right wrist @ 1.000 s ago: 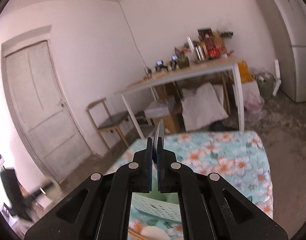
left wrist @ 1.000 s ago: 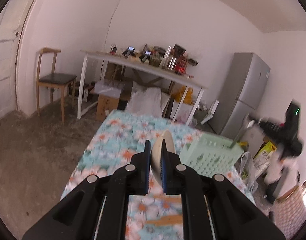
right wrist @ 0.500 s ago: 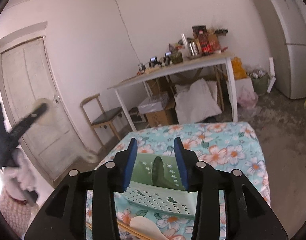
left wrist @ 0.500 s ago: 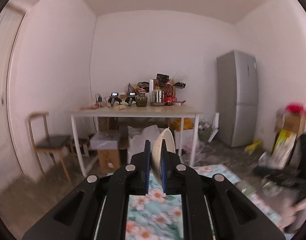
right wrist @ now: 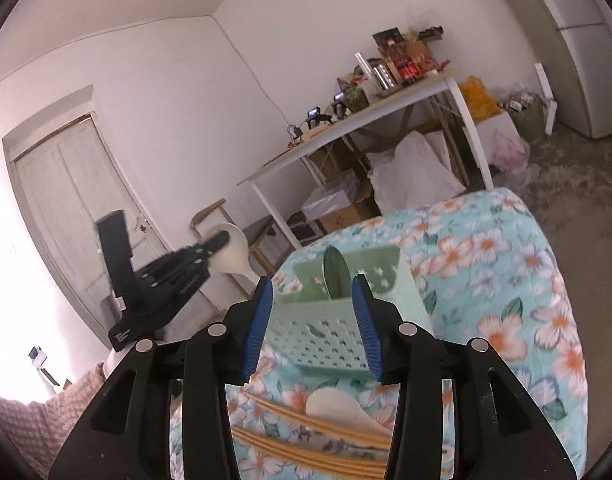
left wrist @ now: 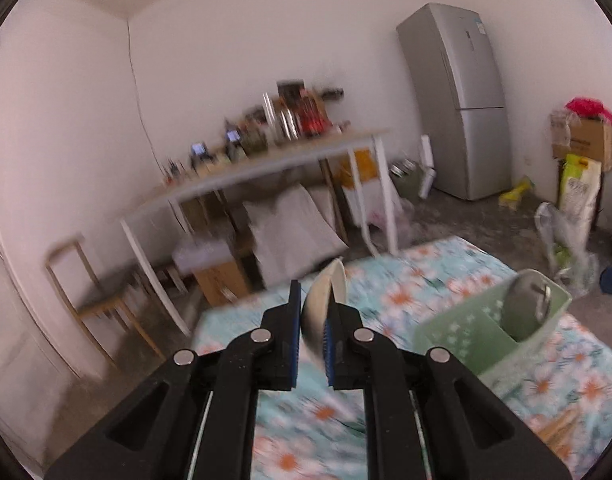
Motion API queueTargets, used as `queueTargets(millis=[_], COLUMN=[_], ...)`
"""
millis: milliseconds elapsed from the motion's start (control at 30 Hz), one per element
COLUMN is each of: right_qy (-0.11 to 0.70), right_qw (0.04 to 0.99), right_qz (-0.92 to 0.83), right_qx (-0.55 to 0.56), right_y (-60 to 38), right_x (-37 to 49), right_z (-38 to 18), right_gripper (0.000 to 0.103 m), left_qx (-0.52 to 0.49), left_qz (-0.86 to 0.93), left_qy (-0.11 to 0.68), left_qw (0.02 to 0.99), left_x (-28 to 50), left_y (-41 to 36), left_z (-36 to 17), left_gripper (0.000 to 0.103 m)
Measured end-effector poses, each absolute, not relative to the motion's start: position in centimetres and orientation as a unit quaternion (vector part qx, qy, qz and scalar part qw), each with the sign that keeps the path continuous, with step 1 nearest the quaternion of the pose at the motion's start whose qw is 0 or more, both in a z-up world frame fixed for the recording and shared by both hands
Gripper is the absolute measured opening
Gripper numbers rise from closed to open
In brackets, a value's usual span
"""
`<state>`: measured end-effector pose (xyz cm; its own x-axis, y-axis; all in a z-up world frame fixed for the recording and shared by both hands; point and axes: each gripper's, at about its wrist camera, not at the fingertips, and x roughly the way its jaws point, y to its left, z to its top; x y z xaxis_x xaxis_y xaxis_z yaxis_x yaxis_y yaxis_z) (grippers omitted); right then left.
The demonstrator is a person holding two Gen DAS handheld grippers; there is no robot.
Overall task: Organize utensils
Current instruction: 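Lower the white spoon into the green basket with left while right drops the metal spoon in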
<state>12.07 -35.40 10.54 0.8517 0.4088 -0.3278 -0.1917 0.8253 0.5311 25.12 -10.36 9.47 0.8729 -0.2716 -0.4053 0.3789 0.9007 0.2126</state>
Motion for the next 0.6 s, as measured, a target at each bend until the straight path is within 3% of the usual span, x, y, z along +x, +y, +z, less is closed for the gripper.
queueTargets(millis=[67, 133, 233, 500, 600], right_qy=[0.221, 0.22, 0.216, 0.208, 0.218], right_qw=[0.93, 0.931, 0.931, 0.934, 0.933], right_qz=[0.158, 0.153, 0.141, 0.115, 0.09], right_qx=[0.248, 0.249, 0.257, 0.268, 0.273], right_y=[-35.5, -35.6, -35.9, -36.4, -36.3], right_x=[11.8, 11.5, 10.9, 8.5, 7.2], right_z=[10.4, 10.4, 10.4, 10.6, 9.5], right_gripper=[0.041, 0.041, 0.041, 0.041, 0.041], left_qx=[0.115, 0.085, 0.069, 0.016, -0.002], left_qz=[-0.185, -0.196, -0.203, -0.203, -0.186], left_qy=[0.213, 0.222, 0.212, 0.197, 0.212], left_qw=[0.952, 0.951, 0.953, 0.959, 0.959], left_x=[25.2, 24.9, 23.6, 19.1, 17.1], left_y=[-10.0, -9.5, -8.7, -5.2, -3.4], left_z=[8.9, 8.6, 8.5, 9.1, 7.0], left_gripper=[0.02, 0.05, 0.062, 0.072, 0.074])
